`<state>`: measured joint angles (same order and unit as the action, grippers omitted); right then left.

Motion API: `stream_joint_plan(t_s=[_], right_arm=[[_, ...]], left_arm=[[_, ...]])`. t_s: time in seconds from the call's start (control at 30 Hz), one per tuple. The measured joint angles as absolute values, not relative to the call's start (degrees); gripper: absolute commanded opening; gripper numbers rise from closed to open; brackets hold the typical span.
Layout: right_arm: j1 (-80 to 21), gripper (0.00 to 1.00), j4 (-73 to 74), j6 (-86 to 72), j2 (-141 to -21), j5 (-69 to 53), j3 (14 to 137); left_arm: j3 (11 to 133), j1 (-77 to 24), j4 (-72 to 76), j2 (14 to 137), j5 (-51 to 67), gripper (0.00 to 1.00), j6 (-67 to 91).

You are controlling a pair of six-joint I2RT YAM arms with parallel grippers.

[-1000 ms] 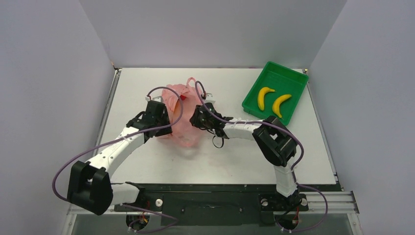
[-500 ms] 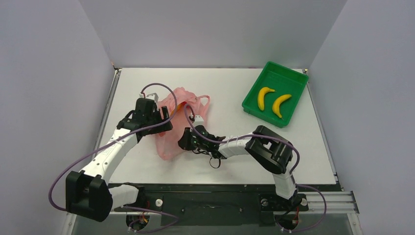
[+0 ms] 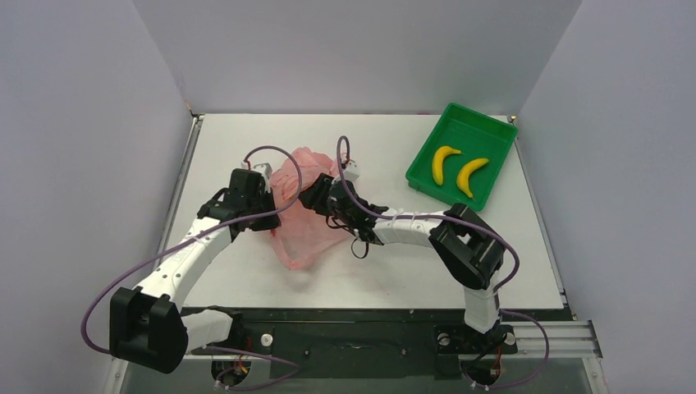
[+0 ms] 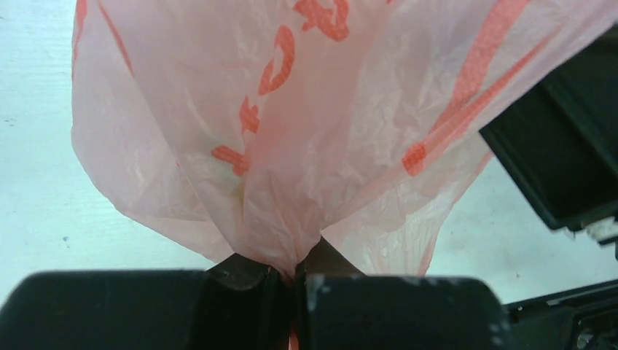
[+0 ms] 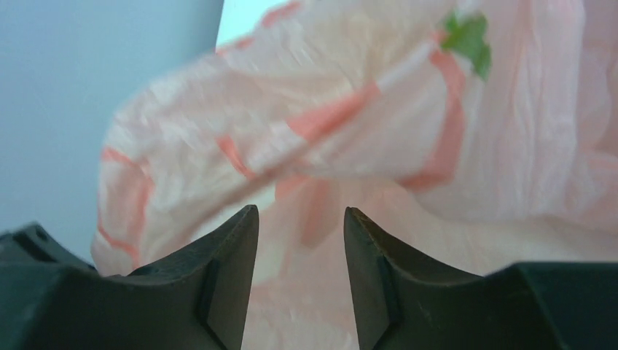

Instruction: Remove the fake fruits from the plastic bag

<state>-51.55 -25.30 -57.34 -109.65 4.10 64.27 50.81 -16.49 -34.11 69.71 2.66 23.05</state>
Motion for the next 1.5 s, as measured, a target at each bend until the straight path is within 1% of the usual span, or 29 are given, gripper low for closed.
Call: stream_joint_plan(t_s=[0.1, 0.33, 0.57, 0.73, 1.13, 1.3, 1.4, 1.47, 1.5], right_arm=[[-51.51, 0.48, -24.16, -57.69, -110.72, 6.31, 67.66], [-51.27, 0.49, -22.76, -57.74, -116.18, 8.45, 72.62], [-50.96, 0.57, -21.28, -57.19, -119.55, 9.04, 73.19], [-50.92, 0.62, -21.69, -55.86, -121.86, 9.10, 76.47], [-50.59, 0.69, -24.05, -53.17, -128.60, 8.67, 81.89], [-50.89, 0.74, -24.84, -53.17, -133.82, 7.86, 87.90], [-51.37, 0.71, -24.51, -52.95, -137.82, 8.25, 92.88], [-52.05, 0.64, -22.83, -52.93, -139.85, 9.82, 96.84], [-52.42, 0.54, -21.34, -52.95, -140.73, 10.76, 98.76]], left_arm=[[49.98, -17.47, -34.09, 68.23, 4.16, 0.00, 23.09], [48.84, -19.99, -33.98, 67.83, 6.76, 0.00, 23.00], [47.53, -21.78, -33.54, 67.81, 7.81, 0.00, 23.09], [46.48, -22.35, -33.23, 67.79, 8.05, 0.00, 23.35], [46.48, -24.60, -32.73, 67.79, 8.43, 0.00, 23.88], [46.48, -25.10, -32.60, 67.92, 8.47, 0.00, 24.43], [46.50, -25.50, -32.18, 68.34, 8.71, 0.00, 24.64], [46.52, -25.69, -31.99, 68.58, 8.82, 0.00, 24.84], [46.52, -25.76, -31.90, 68.60, 8.82, 0.00, 24.95]])
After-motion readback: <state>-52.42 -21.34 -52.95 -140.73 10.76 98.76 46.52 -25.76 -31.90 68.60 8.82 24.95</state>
